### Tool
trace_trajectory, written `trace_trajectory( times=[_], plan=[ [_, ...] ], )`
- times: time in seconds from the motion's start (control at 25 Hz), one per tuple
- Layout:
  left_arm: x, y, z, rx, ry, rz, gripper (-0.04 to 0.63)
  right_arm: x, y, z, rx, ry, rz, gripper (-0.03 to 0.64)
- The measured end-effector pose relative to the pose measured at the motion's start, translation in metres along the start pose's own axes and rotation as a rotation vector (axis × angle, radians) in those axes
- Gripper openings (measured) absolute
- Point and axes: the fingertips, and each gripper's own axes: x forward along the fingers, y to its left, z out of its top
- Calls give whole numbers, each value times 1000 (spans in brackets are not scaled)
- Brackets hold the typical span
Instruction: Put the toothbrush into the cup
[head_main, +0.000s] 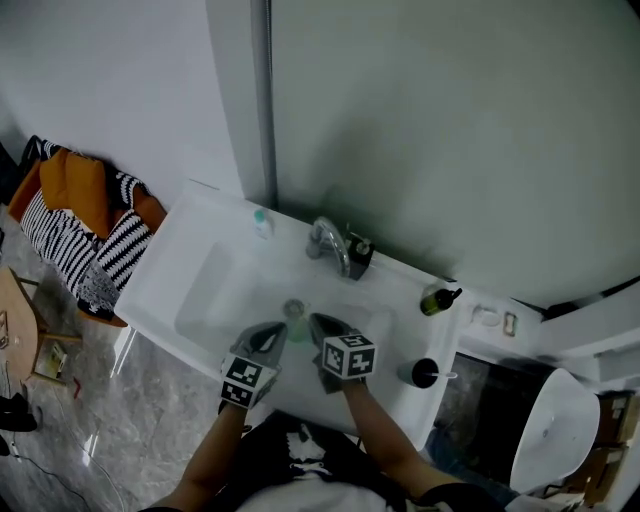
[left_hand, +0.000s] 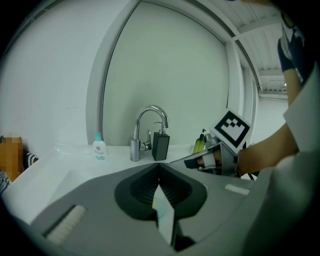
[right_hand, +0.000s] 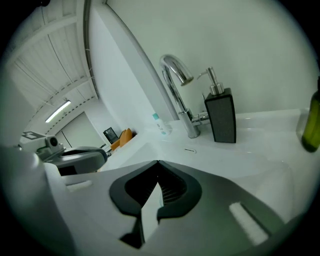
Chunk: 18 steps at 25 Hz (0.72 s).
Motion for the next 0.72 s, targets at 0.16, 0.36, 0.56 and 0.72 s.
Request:
trace_trajectory(
  times=[0.16,0.36,0.56,0.72],
  plan=[
    [-3,-11,12,4,-28,-13,0,-21,19,10,-18,-54,48,2],
    [-8,-27,23,17,-62,-31,0,-43,37,13,-46,-94,75,2],
    [-11,-41,25,26,-66,-48,0,-59,50,9,-83,-103,94,0],
    [-12,-50,24,29,-64,-62,0,-69,55,7,-95,-113,97,0]
  ],
)
